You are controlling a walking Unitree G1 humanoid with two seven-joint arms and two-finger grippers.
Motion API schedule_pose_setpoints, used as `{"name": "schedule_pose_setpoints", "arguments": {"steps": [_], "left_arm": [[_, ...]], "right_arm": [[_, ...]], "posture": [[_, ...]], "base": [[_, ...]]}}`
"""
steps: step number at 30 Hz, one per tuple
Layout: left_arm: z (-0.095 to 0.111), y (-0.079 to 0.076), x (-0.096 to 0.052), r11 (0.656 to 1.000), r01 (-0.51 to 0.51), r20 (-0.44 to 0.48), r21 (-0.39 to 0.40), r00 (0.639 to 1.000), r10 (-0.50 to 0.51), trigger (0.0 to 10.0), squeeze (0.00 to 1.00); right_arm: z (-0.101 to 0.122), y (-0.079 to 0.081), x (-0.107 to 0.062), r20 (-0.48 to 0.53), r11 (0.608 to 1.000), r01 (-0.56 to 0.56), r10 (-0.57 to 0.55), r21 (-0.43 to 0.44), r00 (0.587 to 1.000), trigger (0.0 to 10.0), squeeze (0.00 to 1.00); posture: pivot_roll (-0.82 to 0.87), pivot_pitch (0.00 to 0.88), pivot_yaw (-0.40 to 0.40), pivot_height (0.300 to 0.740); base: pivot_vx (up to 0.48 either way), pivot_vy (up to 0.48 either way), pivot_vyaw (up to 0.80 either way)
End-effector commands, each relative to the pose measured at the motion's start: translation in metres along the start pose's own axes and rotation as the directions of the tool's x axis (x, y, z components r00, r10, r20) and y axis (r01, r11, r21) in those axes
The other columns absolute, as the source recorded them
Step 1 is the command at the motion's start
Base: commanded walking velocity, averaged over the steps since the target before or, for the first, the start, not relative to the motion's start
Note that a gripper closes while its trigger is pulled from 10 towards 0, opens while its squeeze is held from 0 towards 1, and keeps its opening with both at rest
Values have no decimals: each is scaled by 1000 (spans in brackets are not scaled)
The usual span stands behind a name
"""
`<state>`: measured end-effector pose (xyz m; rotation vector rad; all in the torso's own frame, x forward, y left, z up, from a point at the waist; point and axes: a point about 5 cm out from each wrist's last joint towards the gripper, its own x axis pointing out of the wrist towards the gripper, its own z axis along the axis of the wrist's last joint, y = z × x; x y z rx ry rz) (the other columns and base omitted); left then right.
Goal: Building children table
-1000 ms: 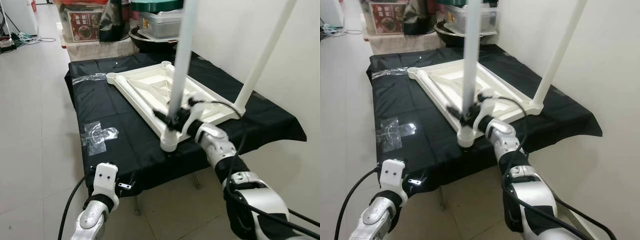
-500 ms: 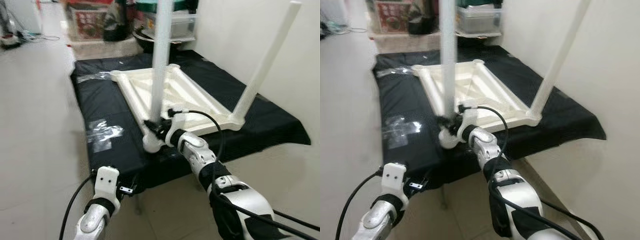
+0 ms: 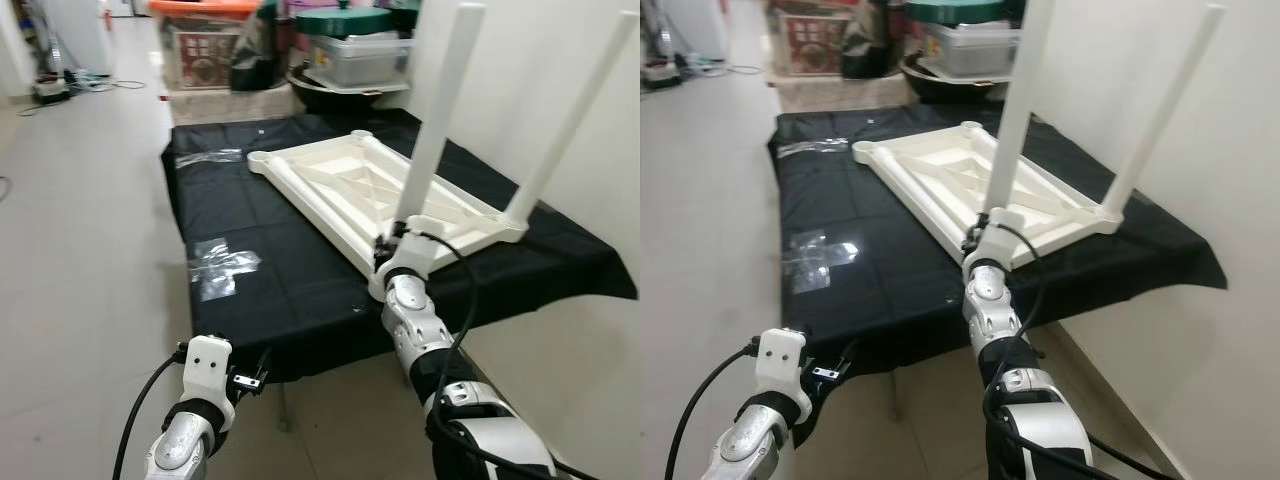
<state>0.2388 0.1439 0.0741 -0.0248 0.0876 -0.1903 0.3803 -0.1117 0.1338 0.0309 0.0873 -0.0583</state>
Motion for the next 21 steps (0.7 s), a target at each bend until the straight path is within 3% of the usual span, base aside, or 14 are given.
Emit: {"name": "schedule_pose_setpoints", "arguments": {"steps": [1,2,4,6,7,8,9,10,11,15,18,19,20,21], "left_arm": [[-3,-1,1,1000,8,-10,-6,1000,-8,10000,0],[-4,-3,2,1000,23,-17,14,1000,-22,10000,0],[-8,-1,1,1000,21,-32,4,999,-21,10000,0],[-8,-1,1,1000,21,-32,4,999,-21,10000,0],[-10,-1,1,1000,22,-37,4,999,-22,10000,0],[-10,-1,1,1000,26,-40,8,999,-26,10000,0],[-10,-1,1,1000,26,-40,8,999,-26,10000,0],[-11,-3,1,999,32,-41,18,999,-32,10000,0],[-10,-4,2,999,35,-38,23,999,-34,10000,0],[-5,-1,5,1000,15,-14,5,1000,-15,10000,0],[-2,-4,10,997,54,-22,54,998,-53,10000,0],[-7,-5,6,997,52,-32,64,998,-50,10000,0],[-7,-5,6,997,52,-32,64,998,-50,10000,0],[-9,-3,3,998,36,-33,44,999,-35,10000,0]], "right_arm": [[8,8,2,28,997,-78,77,16,997,10000,1000],[24,16,7,86,981,-191,189,24,978,10000,0],[51,35,9,172,869,-495,488,1,856,10000,0],[51,35,9,172,869,-495,488,1,856,10000,0],[56,42,6,182,796,-605,598,-26,780,10000,0],[55,47,3,173,747,-664,658,-34,733,10000,0],[55,47,3,173,747,-664,658,-34,733,10000,0],[50,52,0,140,690,-723,719,-32,681,10000,0],[42,56,-3,100,664,-746,747,-55,658,10000,0],[18,63,-10,-10,625,-777,779,-75,627,10000,0],[1,74,-17,-62,614,-785,783,-86,619,9725,0],[1,81,-19,-45,600,-795,795,-92,605,0,0],[1,81,-19,-45,600,-795,795,-92,605,0,0],[0,81,-18,-53,630,-771,771,-93,635,0,0]], "posture": [[82,0,-81,740],[75,0,-72,740],[67,0,-75,740],[67,0,-75,740],[75,0,-79,740],[76,0,-79,740],[76,0,-79,740],[79,0,-81,740],[83,0,-86,740],[96,0,-99,740],[113,0,-105,740],[115,0,-99,740],[115,0,-99,740],[115,0,-100,740]], "base": [[0,0,0],[0,0,0],[0,0,0],[0,0,0],[0,0,0],[0,0,0],[0,0,0],[0,0,0],[0,0,0],[0,0,0],[0,0,0],[0,0,0],[0,0,0],[0,0,0]]}}
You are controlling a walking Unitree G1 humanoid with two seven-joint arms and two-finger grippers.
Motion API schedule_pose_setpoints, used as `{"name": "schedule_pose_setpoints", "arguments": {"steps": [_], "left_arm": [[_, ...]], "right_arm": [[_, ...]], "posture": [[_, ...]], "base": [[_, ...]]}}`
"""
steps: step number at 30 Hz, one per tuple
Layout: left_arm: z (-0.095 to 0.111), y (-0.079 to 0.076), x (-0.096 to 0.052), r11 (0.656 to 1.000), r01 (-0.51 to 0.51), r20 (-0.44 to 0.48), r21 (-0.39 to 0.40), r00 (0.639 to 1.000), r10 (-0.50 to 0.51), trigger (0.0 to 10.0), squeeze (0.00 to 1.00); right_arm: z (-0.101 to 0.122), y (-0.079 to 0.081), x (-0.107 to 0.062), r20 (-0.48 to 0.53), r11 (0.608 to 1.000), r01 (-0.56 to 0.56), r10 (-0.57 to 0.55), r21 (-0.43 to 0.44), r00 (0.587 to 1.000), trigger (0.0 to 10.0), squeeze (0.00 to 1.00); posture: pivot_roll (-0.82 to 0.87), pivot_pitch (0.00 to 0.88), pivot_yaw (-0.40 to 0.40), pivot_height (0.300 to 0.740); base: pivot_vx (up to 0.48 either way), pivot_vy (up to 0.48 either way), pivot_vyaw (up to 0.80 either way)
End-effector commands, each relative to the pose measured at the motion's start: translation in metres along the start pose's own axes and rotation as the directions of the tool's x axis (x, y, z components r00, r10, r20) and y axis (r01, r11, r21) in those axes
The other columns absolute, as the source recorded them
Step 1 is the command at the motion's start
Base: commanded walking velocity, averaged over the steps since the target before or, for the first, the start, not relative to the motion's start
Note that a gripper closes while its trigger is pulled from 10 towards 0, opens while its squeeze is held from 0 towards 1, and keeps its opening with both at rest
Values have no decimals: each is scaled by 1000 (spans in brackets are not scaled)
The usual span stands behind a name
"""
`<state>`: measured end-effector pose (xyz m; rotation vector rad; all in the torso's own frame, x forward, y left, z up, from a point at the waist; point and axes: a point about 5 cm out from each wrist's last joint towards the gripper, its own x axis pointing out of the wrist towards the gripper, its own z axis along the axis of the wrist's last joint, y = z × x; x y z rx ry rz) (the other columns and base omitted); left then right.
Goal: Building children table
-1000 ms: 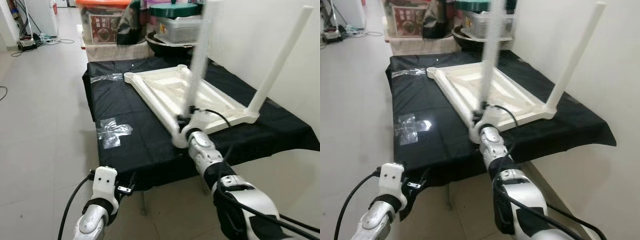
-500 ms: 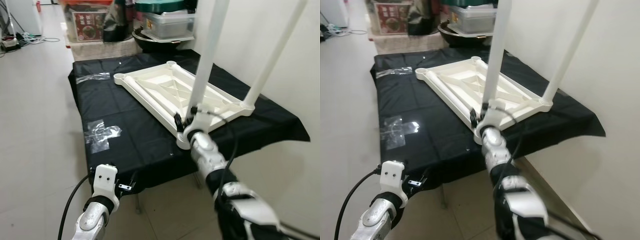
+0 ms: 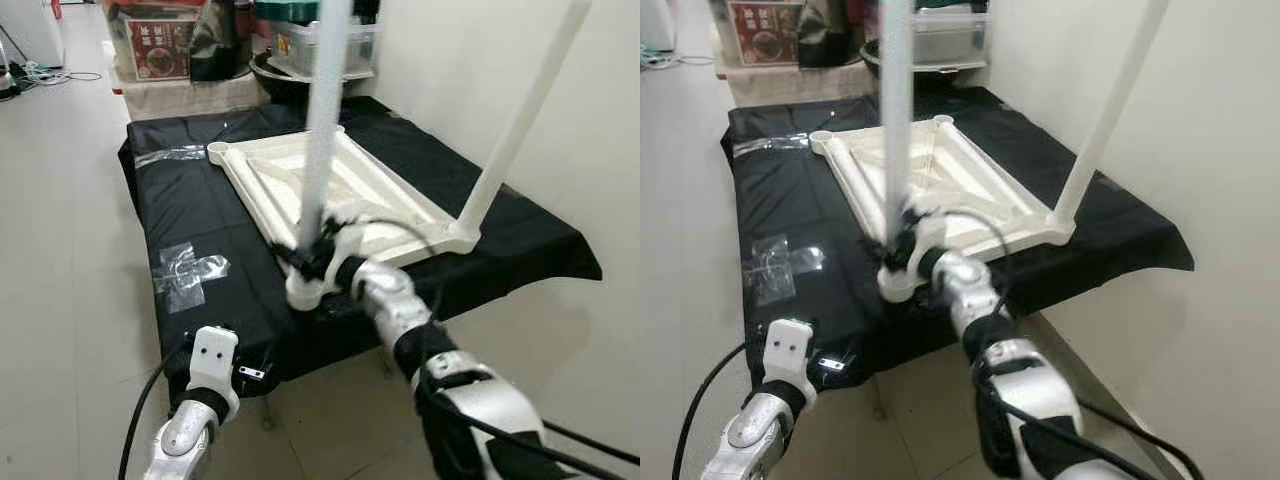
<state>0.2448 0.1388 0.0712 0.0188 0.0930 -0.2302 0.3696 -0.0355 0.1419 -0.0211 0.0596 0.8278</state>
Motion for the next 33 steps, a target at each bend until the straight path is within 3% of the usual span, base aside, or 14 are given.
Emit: {"name": "schedule_pose_setpoints", "arguments": {"steps": [1,5,7,9,11,16,17,18,21,22,23,28,29,33], "left_arm": [[-7,1,-4,1000,-2,-22,-1,1000,2,10000,0],[-8,4,-7,999,-20,-21,-26,1000,19,10000,0],[-9,1,-8,1000,-16,-23,-20,1000,15,10000,0],[-9,1,-8,1000,-16,-23,-20,1000,15,10000,0],[-5,1,-6,999,-19,-8,-28,1000,19,10000,0],[-2,2,-3,1000,9,-7,8,1000,-9,10000,0],[-2,2,-3,1000,9,-7,8,1000,-9,10000,0],[-4,3,-3,1000,6,-16,-6,1000,-6,10000,0],[-7,4,-5,1000,3,-24,-22,1000,-4,10000,0],[-8,4,-5,1000,11,-27,-12,1000,-12,10000,0],[-8,3,-4,1000,18,-30,-2,999,-19,10000,0],[-7,0,-3,1000,22,-19,14,1000,-21,10000,0],[-6,1,-3,1000,3,-6,-5,1000,-3,10000,0],[-2,3,1,1000,7,1,-6,1000,-7,10000,0]], "right_arm": [[-4,5,3,-26,1000,-1,1,-11,1000,0,0],[-3,-8,2,-48,981,196,-196,-8,979,0,0],[-15,-51,-26,-166,715,696,-680,65,714,0,0],[-15,-51,-26,-166,715,696,-680,65,714,0,0],[-29,-71,-55,-231,445,895,-870,9,435,0,0],[-34,-69,-61,-222,365,931,-908,-5,355,0,0],[-34,-69,-61,-222,365,931,-908,-5,355,0,0],[-36,-62,-55,-236,401,916,-889,7,391,9922,0],[-36,-57,-49,-244,446,895,-865,21,437,10000,0],[-31,-50,-39,-208,553,828,-802,95,559,10000,0],[-22,-46,-32,-146,621,769,-755,152,639,10000,1000],[3,-40,-18,-4,765,602,-617,231,787,10000,1000],[15,-37,-12,62,827,526,-546,199,835,10000,0],[35,-23,-4,168,954,274,-292,119,941,10000,0]], "posture": [[115,0,-100,740],[118,0,-106,740],[105,0,-101,740],[105,0,-101,740],[98,0,-93,740],[79,0,-63,740],[79,0,-63,740],[70,0,-52,740],[70,0,-52,740],[68,0,-55,740],[74,0,-60,740],[74,0,-62,740],[73,0,-69,740],[79,0,-69,740]], "base": [[0,0,0],[0,0,0],[0,0,0],[0,0,0],[0,0,0],[0,0,0],[0,0,0],[0,0,0],[0,0,0],[0,0,0],[0,0,0],[0,0,0],[0,0,0],[0,0,0]]}}
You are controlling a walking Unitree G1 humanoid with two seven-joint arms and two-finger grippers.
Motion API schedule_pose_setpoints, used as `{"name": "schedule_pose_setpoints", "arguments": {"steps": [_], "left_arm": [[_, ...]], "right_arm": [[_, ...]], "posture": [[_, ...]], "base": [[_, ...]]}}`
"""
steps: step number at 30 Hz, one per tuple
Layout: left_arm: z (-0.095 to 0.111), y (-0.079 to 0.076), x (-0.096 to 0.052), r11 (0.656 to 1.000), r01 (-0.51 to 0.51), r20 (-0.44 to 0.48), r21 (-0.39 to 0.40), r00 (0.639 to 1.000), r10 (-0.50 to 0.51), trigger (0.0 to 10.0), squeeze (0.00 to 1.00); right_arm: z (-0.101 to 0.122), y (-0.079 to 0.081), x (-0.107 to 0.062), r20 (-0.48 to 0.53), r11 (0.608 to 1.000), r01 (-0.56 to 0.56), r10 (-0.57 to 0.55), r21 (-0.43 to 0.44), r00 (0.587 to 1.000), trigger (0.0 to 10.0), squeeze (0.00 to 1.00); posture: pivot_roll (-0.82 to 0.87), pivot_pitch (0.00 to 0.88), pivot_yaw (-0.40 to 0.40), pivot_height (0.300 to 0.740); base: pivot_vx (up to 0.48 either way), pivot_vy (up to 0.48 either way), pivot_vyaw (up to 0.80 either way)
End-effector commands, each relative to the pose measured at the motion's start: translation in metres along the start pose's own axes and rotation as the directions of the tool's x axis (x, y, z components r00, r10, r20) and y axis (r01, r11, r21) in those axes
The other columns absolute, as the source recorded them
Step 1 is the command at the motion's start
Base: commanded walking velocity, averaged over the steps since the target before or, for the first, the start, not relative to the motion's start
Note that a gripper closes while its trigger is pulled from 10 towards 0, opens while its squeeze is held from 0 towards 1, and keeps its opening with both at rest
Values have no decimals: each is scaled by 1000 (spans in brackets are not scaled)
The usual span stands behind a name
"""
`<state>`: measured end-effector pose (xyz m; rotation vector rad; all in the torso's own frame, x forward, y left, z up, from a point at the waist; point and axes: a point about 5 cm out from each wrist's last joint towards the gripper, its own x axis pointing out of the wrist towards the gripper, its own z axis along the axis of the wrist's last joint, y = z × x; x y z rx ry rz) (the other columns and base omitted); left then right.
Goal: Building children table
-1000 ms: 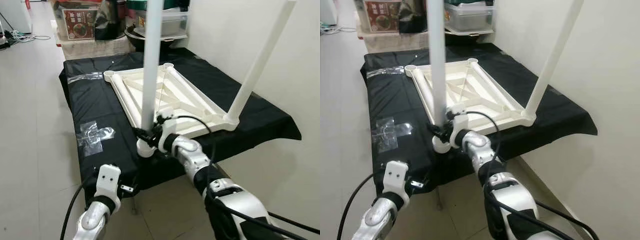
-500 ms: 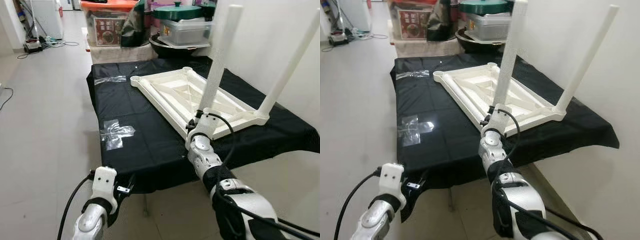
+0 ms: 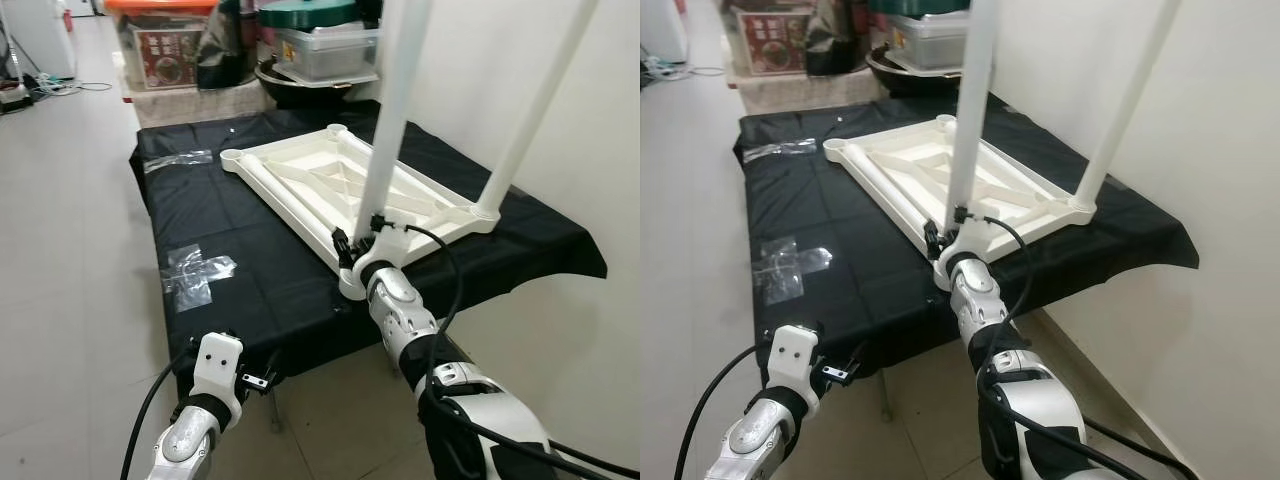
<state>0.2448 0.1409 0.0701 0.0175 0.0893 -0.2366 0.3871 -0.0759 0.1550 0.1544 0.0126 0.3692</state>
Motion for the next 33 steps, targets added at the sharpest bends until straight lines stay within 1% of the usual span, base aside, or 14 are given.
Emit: {"name": "schedule_pose_setpoints", "arguments": {"steps": [1,2,6,16,18,19,20,21,23,24,26,31,32,33], "left_arm": [[-1,1,1,1000,1,-3,-6,1000,-1,10000,0],[-1,1,1,1000,1,-3,-6,1000,-1,10000,0],[-5,-1,-1,1000,8,-20,9,1000,-8,10000,0],[-1,2,-1,999,-40,13,-21,999,40,10000,0],[0,1,0,1000,-16,4,10,1000,16,10000,0],[-2,2,-1,1000,-19,-2,2,1000,19,10000,0],[-2,2,-1,1000,-19,-2,2,1000,19,10000,0],[-4,3,-3,1000,-23,-6,-6,1000,23,10000,0],[-6,3,-4,1000,-23,-8,-10,1000,23,10000,0],[-6,3,-4,1000,-23,-8,-10,1000,23,10000,0],[-6,-2,-3,1000,-10,-11,5,1000,10,10000,0],[2,3,2,1000,-18,15,-7,1000,18,10000,0],[3,3,4,1000,4,9,7,1000,-4,10000,0],[3,3,4,1000,4,9,7,1000,-4,10000,0]], "right_arm": [[18,25,7,68,985,-169,171,-41,983,10000,0],[18,25,7,68,985,-169,171,-41,983,10000,0],[1,55,-3,-83,796,-580,575,-174,814,10000,0],[-16,70,-5,-168,745,-638,616,-194,770,10000,0],[-15,57,5,-183,870,-435,400,-233,898,0,0],[-10,36,11,-152,961,-168,136,-219,979,0,0],[-10,36,11,-152,961,-168,136,-219,979,0,0],[-7,21,12,-141,979,17,-46,-201,989,0,0],[-12,-24,-1,-155,888,436,-456,-145,876,0,0],[-12,-24,-1,-155,888,436,-456,-145,876,0,0],[-20,-52,-18,-153,755,633,-655,-168,740,0,0],[-25,-55,-26,-106,721,665,-690,-194,716,0,0],[-28,-46,-23,-135,775,606,-629,-180,765,4980,0],[-28,-46,-23,-135,775,606,-629,-180,765,4980,0]], "posture": [[79,0,-69,740],[79,0,-69,740],[101,0,-94,740],[128,0,-117,740],[123,0,-105,740],[114,0,-101,740],[114,0,-101,740],[114,0,-101,740],[106,0,-96,740],[106,0,-96,740],[100,0,-91,740],[90,0,-82,740],[79,0,-61,740],[79,0,-61,740]], "base": [[0,0,0],[0,0,0],[0,0,0],[0,0,0],[0,0,0],[0,0,0],[0,0,0],[0,0,0],[0,0,0],[0,0,0],[0,0,0],[0,0,0],[0,0,0],[0,0,0]]}}
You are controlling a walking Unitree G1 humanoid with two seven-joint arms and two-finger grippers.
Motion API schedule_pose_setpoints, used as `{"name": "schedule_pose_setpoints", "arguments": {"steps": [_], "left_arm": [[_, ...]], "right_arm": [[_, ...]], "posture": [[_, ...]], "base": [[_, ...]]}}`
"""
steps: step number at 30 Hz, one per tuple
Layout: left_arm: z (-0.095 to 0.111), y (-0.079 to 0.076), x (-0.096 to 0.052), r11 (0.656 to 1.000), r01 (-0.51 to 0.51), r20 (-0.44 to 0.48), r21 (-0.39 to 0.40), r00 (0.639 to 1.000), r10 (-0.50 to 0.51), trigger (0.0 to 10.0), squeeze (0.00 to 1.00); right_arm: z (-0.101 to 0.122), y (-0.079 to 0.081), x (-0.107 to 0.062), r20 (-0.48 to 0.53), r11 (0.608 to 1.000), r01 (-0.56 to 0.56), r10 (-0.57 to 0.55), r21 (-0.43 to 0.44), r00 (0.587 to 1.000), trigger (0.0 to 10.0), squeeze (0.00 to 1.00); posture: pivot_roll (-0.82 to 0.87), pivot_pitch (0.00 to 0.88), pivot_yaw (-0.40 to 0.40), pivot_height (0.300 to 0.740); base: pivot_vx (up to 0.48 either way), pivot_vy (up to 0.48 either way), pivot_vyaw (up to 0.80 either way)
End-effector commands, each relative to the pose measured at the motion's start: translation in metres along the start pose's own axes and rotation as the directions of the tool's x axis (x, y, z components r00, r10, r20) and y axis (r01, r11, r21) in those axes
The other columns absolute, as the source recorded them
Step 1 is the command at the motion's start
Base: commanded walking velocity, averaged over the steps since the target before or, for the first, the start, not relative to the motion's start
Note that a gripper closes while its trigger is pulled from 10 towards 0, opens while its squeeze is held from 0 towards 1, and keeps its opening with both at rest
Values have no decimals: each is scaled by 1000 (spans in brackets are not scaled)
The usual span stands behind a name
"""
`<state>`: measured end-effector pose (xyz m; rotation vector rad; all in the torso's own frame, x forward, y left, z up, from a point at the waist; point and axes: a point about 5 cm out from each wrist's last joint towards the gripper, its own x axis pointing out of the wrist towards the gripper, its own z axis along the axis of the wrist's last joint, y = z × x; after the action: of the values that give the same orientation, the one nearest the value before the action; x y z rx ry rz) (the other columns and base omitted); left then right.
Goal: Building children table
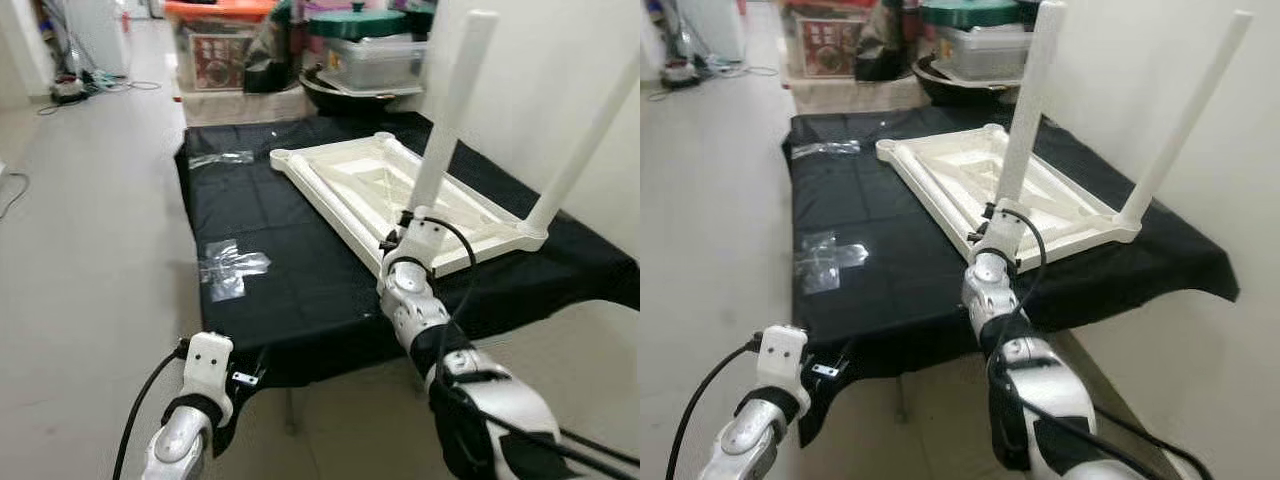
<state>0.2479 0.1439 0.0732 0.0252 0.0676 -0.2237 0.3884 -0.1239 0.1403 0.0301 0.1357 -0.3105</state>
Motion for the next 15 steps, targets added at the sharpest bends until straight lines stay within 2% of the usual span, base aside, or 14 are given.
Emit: {"name": "schedule_pose_setpoints", "arguments": {"steps": [1,2,3,4,5,6,8,10,11,12,14,15], "left_arm": [[-1,-2,3,999,35,-19,9,999,-35,10000,0],[-1,-2,3,999,35,-19,9,999,-35,10000,0],[-6,-3,1,999,47,-34,17,998,-46,10000,0],[-8,-2,0,999,38,-37,6,999,-38,10000,0],[-9,-2,0,999,37,-38,2,999,-37,10000,0],[-9,-2,0,999,37,-38,2,999,-37,10000,0],[-9,-1,0,999,43,-38,13,998,-42,10000,0],[-9,-1,0,999,43,-38,13,998,-42,10000,0],[-9,-3,0,999,46,-38,20,998,-45,10000,0],[-9,-5,0,999,42,-32,21,999,-41,10000,0],[-9,-5,0,999,42,-32,21,999,-41,10000,0],[-7,-4,1,1000,28,-16,9,999,-27,10000,0]], "right_arm": [[-23,6,-6,-97,995,-79,74,-53,993,10000,0],[-23,6,-6,-97,995,-79,74,-53,993,10000,0],[-14,25,-12,-19,964,-263,263,-21,965,10000,914],[-8,30,-14,28,946,-323,323,-15,946,10000,914],[-1,40,-16,52,911,-412,410,38,911,10000,1000],[-1,40,-16,52,911,-412,410,38,911,10000,1000],[10,50,-18,84,860,-504,498,81,863,10000,1000],[10,50,-18,84,860,-504,498,81,863,10000,1000],[21,55,-20,133,806,-587,576,72,807,10000,0],[31,59,-21,166,754,-656,644,30,747,10000,0],[31,59,-21,166,754,-656,644,30,747,10000,0],[41,63,-26,203,645,-764,749,-3,631,10000,0]], "posture": [[79,0,-61,740],[79,0,-61,740],[65,0,-44,740],[65,0,-44,740],[69,0,-52,740],[69,0,-52,740],[75,0,-61,740],[75,0,-61,740],[74,0,-63,740],[77,0,-69,740],[77,0,-69,740],[81,0,-76,740]], "base": [[0,0,0],[0,0,0],[0,0,0],[0,0,0],[0,0,0],[0,0,0],[0,0,0],[0,0,0],[0,0,0],[0,0,0],[0,0,0],[0,0,0]]}}
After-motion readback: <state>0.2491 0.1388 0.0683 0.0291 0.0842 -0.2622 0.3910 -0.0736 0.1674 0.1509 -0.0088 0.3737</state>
